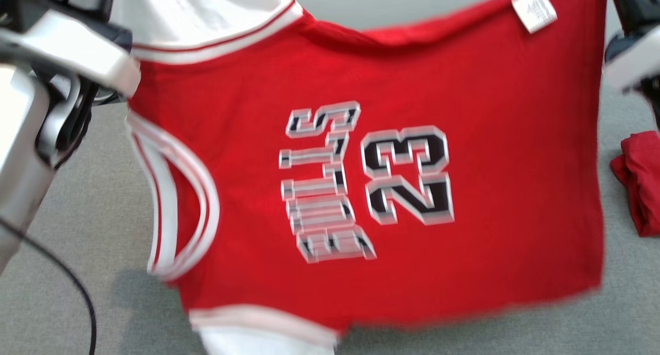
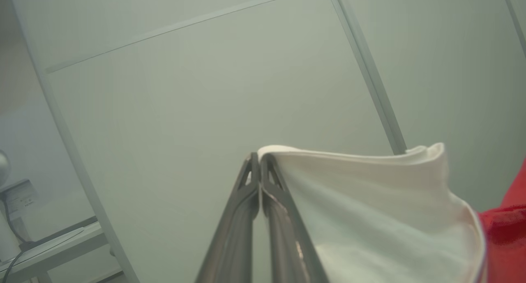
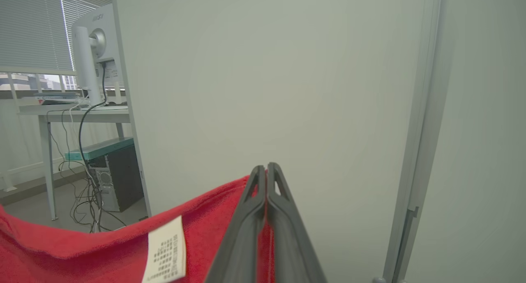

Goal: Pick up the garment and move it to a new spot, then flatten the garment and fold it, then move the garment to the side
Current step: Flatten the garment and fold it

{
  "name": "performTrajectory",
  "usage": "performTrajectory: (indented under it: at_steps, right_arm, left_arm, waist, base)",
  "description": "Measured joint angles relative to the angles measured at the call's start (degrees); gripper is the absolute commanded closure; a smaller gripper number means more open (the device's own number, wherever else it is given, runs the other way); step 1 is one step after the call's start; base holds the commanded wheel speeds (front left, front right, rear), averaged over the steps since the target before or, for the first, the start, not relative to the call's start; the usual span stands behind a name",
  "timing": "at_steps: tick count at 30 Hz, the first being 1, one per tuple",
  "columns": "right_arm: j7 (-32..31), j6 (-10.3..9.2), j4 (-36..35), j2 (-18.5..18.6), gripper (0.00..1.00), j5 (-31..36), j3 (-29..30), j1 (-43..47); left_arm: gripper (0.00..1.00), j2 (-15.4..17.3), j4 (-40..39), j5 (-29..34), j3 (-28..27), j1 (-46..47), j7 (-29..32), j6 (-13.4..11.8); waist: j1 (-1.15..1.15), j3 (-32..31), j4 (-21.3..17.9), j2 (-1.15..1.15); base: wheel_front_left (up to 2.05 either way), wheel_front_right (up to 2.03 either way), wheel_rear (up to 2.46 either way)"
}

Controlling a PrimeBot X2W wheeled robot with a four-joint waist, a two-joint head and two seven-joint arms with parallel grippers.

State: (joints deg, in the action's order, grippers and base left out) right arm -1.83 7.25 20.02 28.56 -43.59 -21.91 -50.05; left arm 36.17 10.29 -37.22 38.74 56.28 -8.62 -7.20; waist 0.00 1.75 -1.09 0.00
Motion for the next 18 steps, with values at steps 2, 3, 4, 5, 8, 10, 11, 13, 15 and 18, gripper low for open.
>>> performTrajectory:
  at_steps: [2, 3, 4, 5, 8, 10, 11, 13, 15, 18]
  right_arm:
    - [2.5, 0.01, 8.0, -2.0, 1.00, 1.8, -2.6, -6.7]
    - [5.1, 0.01, 11.7, -2.7, 1.00, 3.0, -2.9, -10.3]
    - [8.2, 0.01, 15.1, -3.2, 1.00, 4.3, -2.9, -14.0]
    - [11.5, 0.01, 18.3, -3.4, 1.00, 5.6, -2.7, -17.8]
    - [15.6, 0.00, 25.4, -3.4, 1.00, 8.8, -2.9, -26.5]
    - [16.1, 0.00, 28.4, -3.6, 1.00, 8.9, -4.7, -28.3]
    - [16.2, 0.00, 29.7, -3.8, 1.00, 8.9, -5.7, -28.2]
    - [16.3, 0.00, 32.0, -4.7, 1.00, 8.8, -7.8, -26.6]
    - [16.2, 0.01, 32.9, -5.2, 1.00, 8.6, -8.4, -23.4]
    - [16.2, 0.01, 33.0, -4.8, 1.00, 8.3, -8.3, -18.0]
  left_arm:
    - [1.00, -4.0, 9.5, 2.3, 1.9, 5.1, -1.6, 2.4]
    - [1.00, -5.8, 13.5, 3.2, 2.0, 8.0, -2.8, 2.9]
    - [1.00, -7.0, 16.8, 4.7, 2.1, 11.4, -3.9, 3.4]
    - [1.00, -8.2, 19.3, 6.3, 2.0, 15.1, -4.8, 3.7]
    - [1.00, -10.2, 22.7, 9.5, 0.7, 23.6, -6.2, 5.2]
    - [1.00, -11.1, 22.3, 10.7, -0.2, 24.8, -6.5, 6.0]
    - [1.00, -11.6, 21.7, 11.1, -0.5, 24.1, -6.5, 6.6]
    - [1.00, -12.6, 20.7, 11.8, -0.6, 20.4, -6.5, 7.6]
    - [1.00, -14.0, 20.2, 12.4, -0.5, 14.4, -6.5, 7.7]
    - [1.00, -16.0, 21.8, 12.7, -0.6, 5.3, -6.4, 7.7]
  waist:
    - [0.00, 0.5, -0.1, 0.00]
    - [0.00, 0.8, -0.1, 0.00]
    - [0.00, 1.1, -0.2, 0.00]
    - [0.00, 1.4, -0.2, 0.00]
    - [0.00, 2.7, -0.3, 0.00]
    - [0.00, 3.8, -0.3, 0.00]
    - [0.00, 4.4, -0.2, 0.00]
    - [0.00, 5.8, -0.1, 0.00]
    - [0.00, 7.3, 0.2, 0.00]
    - [0.00, 10.0, 0.8, 0.00]
  base:
    - [0.00, 0.00, 0.00]
    - [0.00, 0.00, 0.00]
    - [0.00, 0.00, 0.00]
    - [0.00, 0.00, 0.00]
    - [0.00, 0.00, 0.00]
    - [0.00, 0.00, 0.00]
    - [0.00, 0.00, 0.00]
    - [0.00, 0.00, 0.00]
    - [0.00, 0.00, 0.00]
    - [0.00, 0.00, 0.00]
